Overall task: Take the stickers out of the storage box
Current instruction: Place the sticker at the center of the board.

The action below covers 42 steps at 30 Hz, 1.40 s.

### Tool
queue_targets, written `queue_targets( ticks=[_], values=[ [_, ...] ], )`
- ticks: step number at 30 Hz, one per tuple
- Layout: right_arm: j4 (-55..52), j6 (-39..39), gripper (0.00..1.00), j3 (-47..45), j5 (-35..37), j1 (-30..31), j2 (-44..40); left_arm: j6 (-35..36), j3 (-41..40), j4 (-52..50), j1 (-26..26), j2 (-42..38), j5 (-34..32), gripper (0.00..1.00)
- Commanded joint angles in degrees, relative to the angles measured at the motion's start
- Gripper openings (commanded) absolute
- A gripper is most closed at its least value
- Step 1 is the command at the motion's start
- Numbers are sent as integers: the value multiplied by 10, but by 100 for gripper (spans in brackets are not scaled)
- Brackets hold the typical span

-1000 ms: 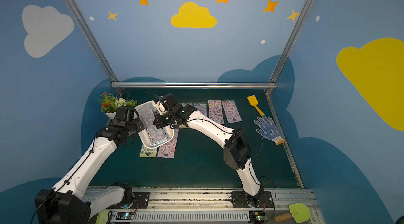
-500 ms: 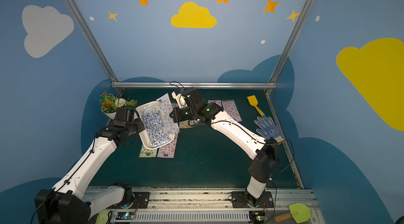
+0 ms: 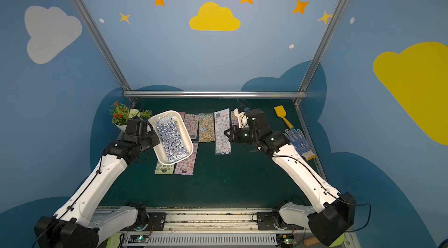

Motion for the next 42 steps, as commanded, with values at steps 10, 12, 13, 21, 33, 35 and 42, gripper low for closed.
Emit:
queue_targets(
  ticks=[10, 12, 13, 21, 33, 35, 42],
  values=[
    [174, 87, 0, -150, -110, -20, 57, -10, -24, -35, 8, -98, -6, 4],
    [195, 92, 0, -159, -107, -12, 83, -8, -35, -35, 8, -115, -10, 4],
    [206, 93, 0, -161, -102, -6, 96, -7, -41, -34, 9, -123, -11, 4],
    [263, 118, 0, -149, -80, 37, 216, -8, -72, -25, 9, -160, -12, 4],
    [274, 141, 0, -101, -49, 82, 334, 1, -75, -27, 9, -189, -10, 4],
    [284, 151, 0, -100, -45, 85, 345, 0, -75, -26, 9, -190, -7, 4],
    [297, 169, 0, -88, -30, 99, 375, -1, -76, -25, 9, -191, -1, 4]
  ],
)
